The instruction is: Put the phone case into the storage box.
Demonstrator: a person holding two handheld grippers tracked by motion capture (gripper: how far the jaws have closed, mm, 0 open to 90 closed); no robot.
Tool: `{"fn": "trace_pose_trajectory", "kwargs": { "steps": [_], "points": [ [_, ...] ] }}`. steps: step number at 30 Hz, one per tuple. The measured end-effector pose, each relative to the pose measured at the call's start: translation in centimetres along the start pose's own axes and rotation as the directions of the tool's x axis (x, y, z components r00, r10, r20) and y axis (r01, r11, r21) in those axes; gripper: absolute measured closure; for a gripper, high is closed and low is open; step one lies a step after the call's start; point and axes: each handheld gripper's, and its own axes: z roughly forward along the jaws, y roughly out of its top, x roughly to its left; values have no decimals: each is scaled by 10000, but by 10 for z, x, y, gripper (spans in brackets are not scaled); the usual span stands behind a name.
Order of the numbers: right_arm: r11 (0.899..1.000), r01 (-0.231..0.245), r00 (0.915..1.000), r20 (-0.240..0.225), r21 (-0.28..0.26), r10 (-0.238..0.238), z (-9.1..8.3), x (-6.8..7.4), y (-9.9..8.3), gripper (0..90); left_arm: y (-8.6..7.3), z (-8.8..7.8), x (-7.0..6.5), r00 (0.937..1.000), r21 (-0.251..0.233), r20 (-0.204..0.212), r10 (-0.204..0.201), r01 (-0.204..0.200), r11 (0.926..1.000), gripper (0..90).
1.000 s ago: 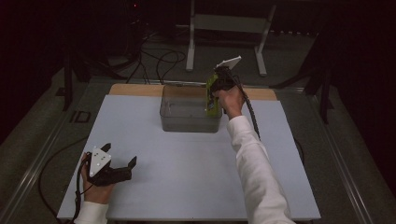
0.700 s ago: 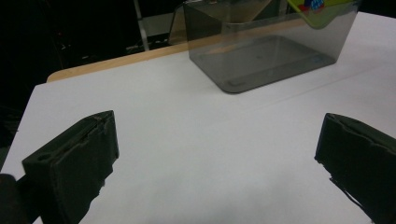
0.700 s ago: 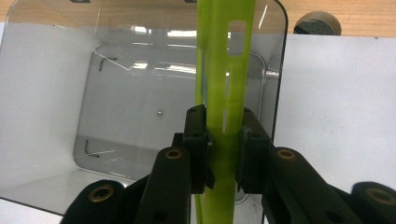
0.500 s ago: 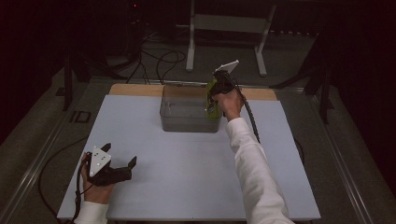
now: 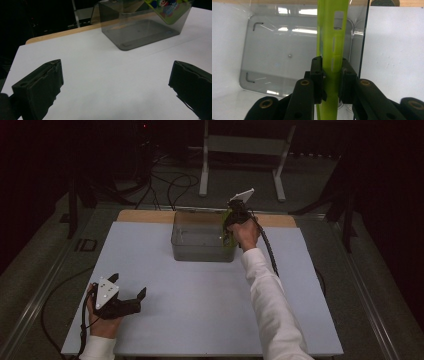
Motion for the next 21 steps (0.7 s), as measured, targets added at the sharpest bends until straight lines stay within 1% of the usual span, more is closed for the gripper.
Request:
{"fn": "trace_pose_trajectory", "kwargs": {
  "steps": [9,13,21],
  "points": [
    [9999,-24,10000,71,152,23,6,2,-2,772,0,0,0,10000,-6,2,5,-5,10000,0],
    [9998,34,9999,97,214,-36,9,2,-2,772,0,0,0,10000,-5,0,1,-1,10000,0],
    [9995,-87,9998,206,295,81,14,0,-3,772,0,0,0,10000,3,7,4,-4,10000,0]
  ]
}}
